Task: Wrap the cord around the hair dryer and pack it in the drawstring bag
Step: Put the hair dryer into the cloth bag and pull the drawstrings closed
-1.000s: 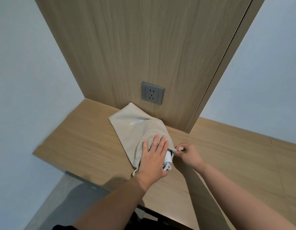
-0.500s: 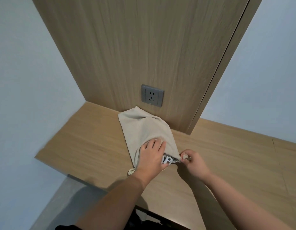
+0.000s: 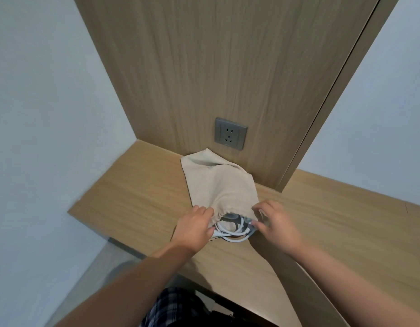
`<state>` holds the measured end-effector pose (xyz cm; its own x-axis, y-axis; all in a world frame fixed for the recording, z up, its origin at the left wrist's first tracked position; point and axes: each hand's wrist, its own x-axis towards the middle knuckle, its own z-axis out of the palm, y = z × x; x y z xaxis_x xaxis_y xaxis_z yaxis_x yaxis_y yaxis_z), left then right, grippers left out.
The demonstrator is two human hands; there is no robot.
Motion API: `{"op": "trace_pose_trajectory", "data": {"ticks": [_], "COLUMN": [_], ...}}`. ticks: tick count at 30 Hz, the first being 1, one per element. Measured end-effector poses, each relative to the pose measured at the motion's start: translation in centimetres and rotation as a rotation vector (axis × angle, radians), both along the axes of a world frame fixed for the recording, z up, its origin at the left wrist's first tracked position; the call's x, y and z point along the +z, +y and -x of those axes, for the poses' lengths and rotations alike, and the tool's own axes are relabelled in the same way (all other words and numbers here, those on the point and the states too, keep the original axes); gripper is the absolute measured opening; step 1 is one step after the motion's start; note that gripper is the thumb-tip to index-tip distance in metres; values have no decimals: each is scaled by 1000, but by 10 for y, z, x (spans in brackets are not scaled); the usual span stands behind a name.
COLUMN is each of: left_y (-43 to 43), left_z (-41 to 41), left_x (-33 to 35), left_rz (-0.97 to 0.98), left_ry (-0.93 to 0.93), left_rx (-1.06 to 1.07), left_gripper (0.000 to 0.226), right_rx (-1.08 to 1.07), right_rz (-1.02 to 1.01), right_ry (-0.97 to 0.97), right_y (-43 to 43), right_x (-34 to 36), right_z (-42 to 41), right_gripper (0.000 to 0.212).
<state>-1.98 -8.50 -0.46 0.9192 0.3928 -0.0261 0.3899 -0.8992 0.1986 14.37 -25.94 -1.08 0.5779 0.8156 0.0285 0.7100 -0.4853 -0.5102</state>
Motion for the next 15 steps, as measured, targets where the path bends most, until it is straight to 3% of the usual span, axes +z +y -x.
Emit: {"op": "trace_pose_trajectory", "data": {"ticks": [3, 9, 11, 13, 15], "left_y": [-1, 11, 7, -1, -10], "left_z": [-1, 8, 14, 15, 12], "left_x": [-3, -11, -17, -23, -29], "left_rz": [6, -118, -35, 40, 74], "left_ry": [-85, -101, -32, 137, 215], "left_rx": [-42, -275, -225, -71, 15], "left_gripper": [12, 24, 27, 54, 75], "right_rx": [35, 146, 148, 114, 94], "right_rz": [75, -34, -62, 9, 160], "right_ry": [-114, -354, -402, -298, -99], "right_y": [19, 3, -14, -23, -24], "right_x": [0, -1, -7, -16, -25], "right_z": [0, -6, -5, -4, -5], "right_gripper": [28, 7, 17, 25, 50]}}
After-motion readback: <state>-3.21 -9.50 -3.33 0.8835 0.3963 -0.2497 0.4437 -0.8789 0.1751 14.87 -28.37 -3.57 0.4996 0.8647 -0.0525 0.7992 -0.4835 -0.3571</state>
